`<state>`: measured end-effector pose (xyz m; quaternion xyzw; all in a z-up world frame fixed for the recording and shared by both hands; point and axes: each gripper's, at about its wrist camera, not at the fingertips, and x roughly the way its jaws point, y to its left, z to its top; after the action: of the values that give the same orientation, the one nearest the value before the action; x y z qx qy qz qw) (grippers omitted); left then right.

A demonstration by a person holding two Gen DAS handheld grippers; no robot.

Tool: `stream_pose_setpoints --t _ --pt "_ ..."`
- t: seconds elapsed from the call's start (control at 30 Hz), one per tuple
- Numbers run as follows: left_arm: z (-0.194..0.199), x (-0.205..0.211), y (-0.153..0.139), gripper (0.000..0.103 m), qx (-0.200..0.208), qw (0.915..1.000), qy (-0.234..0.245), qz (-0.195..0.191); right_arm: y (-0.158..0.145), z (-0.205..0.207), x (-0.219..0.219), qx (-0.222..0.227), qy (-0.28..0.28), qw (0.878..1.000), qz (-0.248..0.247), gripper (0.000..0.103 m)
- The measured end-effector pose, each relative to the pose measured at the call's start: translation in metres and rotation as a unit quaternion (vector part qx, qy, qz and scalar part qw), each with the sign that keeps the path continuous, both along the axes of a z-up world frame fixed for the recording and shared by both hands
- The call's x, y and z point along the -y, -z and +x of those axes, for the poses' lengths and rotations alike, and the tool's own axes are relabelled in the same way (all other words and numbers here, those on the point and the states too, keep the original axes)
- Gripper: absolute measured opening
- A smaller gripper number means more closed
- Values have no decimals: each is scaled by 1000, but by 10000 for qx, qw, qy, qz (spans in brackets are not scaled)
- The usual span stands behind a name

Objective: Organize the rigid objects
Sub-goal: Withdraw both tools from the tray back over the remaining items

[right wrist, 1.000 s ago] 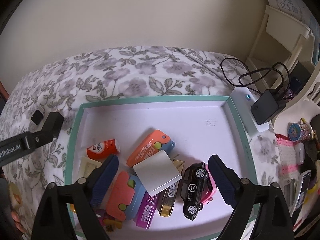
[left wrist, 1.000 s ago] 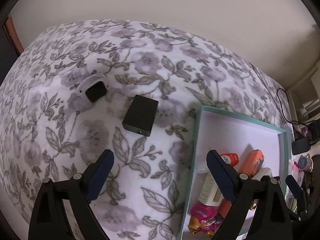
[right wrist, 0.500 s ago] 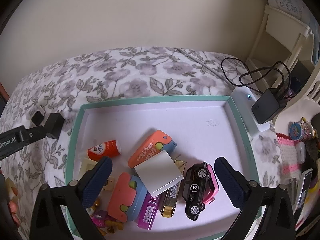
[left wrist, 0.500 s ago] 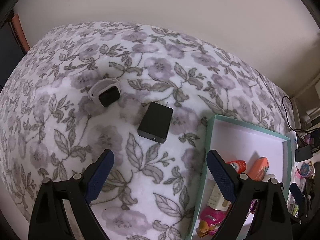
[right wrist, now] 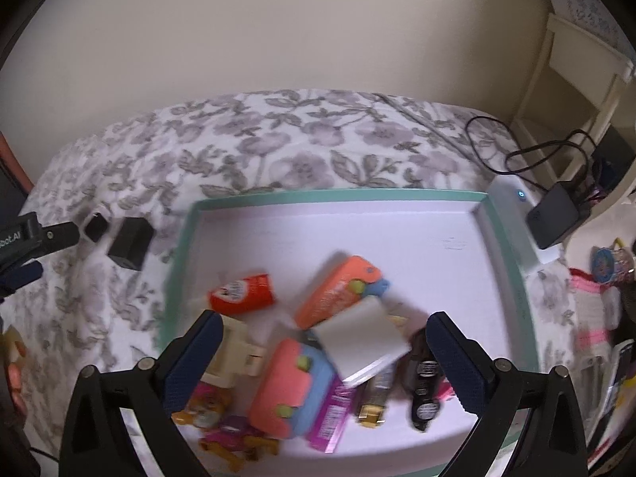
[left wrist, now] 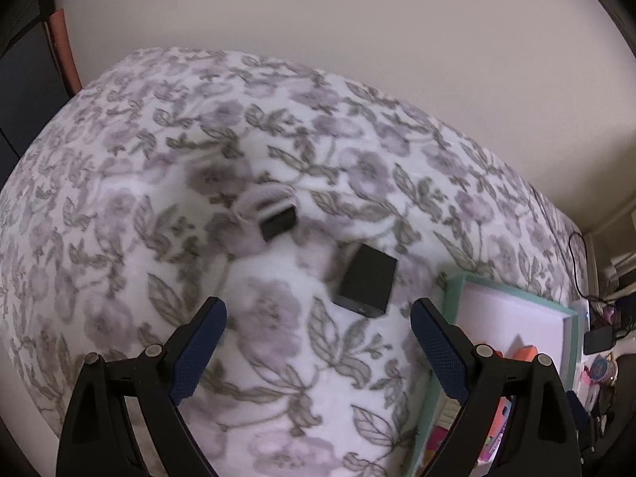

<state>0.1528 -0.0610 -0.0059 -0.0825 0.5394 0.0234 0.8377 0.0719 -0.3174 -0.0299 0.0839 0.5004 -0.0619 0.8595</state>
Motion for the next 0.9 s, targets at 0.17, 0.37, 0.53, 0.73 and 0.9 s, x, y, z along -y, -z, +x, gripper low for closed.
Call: stream_pose_setpoints --t 0.17,0.37,0.53,0.73,0.9 --pt "1 -25 -12 94 197 9993 -174 271 -4 3 -22 85 -255 9993 269 103" --pt "1 -58 -18 94 272 9981 -423 359 -5 6 -41 152 -419 9971 615 103" --pt "2 -83 -19 94 244 9972 -671 233 -5 8 -54 203 -505 9953 798 103" --pt "7 -93 -14 94 139 9972 -715 150 -5 14 -64 269 -563 9932 978 103" --pt "19 -92 -7 94 -20 9984 -562 55 -9 25 -76 416 -694 9912 1051 103"
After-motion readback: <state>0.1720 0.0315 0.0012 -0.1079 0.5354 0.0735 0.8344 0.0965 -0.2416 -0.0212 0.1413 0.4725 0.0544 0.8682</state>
